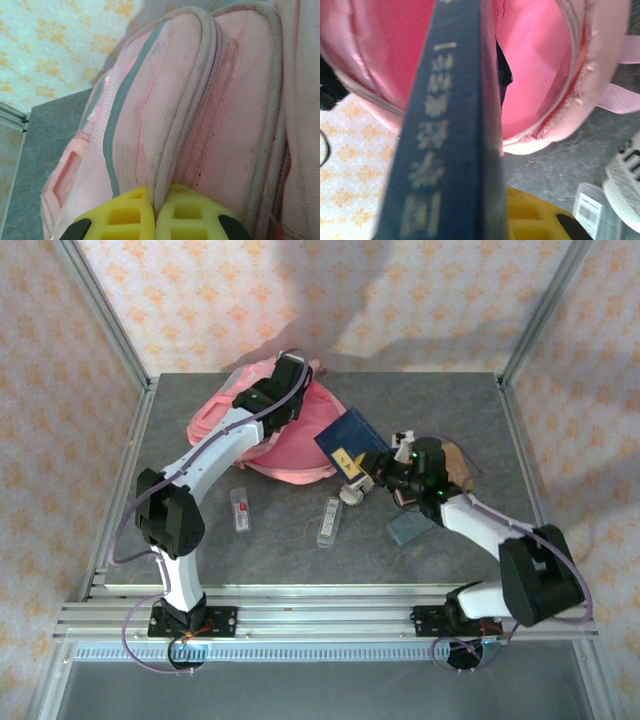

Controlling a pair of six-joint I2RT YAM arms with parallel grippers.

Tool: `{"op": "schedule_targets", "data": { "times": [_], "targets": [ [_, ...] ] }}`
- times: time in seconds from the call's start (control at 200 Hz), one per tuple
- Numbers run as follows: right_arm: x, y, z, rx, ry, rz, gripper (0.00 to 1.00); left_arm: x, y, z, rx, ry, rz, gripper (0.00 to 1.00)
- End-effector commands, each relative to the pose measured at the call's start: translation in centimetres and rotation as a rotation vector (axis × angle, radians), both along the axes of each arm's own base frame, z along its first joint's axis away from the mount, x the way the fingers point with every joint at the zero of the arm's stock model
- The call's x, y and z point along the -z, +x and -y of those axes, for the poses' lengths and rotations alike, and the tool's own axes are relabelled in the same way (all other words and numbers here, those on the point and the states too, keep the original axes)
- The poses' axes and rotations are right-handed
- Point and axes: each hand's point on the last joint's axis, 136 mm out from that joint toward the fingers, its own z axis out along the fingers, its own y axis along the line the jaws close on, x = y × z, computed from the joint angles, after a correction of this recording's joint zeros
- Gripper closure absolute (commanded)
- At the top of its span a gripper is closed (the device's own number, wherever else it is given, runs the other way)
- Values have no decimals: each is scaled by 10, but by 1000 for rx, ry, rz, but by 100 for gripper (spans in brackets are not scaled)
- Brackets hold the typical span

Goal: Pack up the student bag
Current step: Open the student bag at the top-center of the table, then place the book in the student bag.

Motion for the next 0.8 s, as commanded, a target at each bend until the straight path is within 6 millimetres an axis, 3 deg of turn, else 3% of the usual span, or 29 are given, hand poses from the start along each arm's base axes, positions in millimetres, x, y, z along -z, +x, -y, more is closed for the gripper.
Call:
{"op": "schedule_targets", "data": {
  "times": [0.0, 0.155, 0.471, 0.656, 0.796],
  "targets": [
    [-42, 19, -31, -83, 71, 139, 100, -64, -3, -14, -52, 0, 164, 100],
    [-37, 44, -75, -181, 80, 114, 100, -75, -10, -17, -47, -17, 197, 100],
    [7, 104, -167, -318, 88, -51, 100, -80, -13, -15, -36, -52, 208, 100],
    [40, 139, -202, -337, 59, -169, 100, -80, -15, -13, -27, -71, 209, 100],
    [83, 156, -200, -296, -65, -295, 74, -73, -16, -11, -22, -83, 195, 100]
  ]
}}
